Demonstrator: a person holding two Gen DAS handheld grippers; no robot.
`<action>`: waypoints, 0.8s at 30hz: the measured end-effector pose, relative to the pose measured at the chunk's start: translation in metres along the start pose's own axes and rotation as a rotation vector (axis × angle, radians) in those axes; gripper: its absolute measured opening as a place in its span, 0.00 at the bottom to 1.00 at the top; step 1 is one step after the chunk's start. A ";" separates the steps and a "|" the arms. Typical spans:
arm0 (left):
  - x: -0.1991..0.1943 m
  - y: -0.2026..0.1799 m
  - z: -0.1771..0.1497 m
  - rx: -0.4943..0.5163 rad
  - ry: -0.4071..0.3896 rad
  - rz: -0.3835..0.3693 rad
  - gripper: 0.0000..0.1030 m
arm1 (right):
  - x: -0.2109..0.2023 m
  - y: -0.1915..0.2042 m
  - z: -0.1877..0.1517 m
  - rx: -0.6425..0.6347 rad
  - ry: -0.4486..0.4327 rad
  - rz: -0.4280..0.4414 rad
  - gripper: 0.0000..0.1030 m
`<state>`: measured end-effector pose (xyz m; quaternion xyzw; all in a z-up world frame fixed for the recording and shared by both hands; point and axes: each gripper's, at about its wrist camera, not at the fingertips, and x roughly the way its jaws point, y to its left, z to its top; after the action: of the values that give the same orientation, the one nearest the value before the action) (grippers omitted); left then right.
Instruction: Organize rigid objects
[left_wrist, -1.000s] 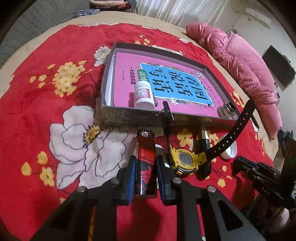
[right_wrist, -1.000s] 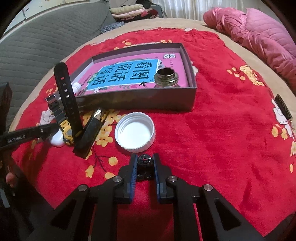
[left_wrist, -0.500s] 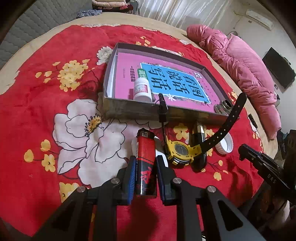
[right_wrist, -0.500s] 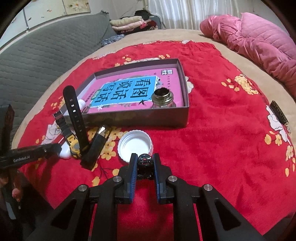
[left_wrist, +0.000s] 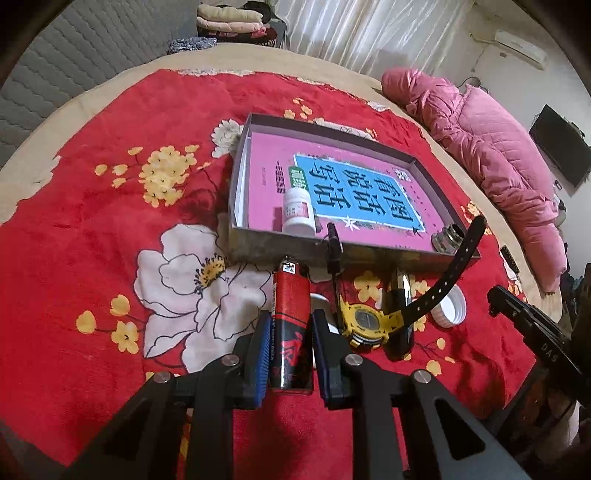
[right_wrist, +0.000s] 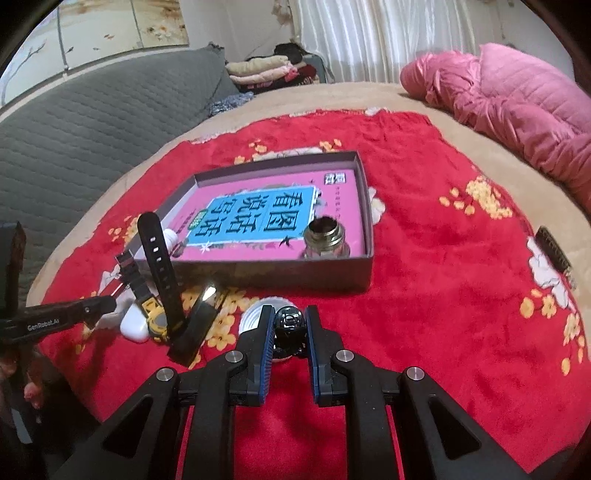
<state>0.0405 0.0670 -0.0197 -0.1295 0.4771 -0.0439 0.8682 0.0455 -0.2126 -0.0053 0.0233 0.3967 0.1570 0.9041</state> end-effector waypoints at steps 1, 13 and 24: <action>-0.001 0.000 0.001 0.002 -0.006 0.006 0.21 | 0.000 -0.001 0.001 0.001 -0.003 0.000 0.16; -0.013 0.000 0.005 -0.001 -0.071 0.023 0.21 | -0.002 0.008 0.004 -0.060 -0.029 -0.014 0.16; -0.027 -0.005 0.010 0.012 -0.143 0.011 0.21 | -0.005 0.010 0.010 -0.072 -0.070 0.022 0.16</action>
<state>0.0347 0.0692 0.0091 -0.1247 0.4142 -0.0326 0.9010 0.0465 -0.2041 0.0067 0.0006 0.3587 0.1800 0.9159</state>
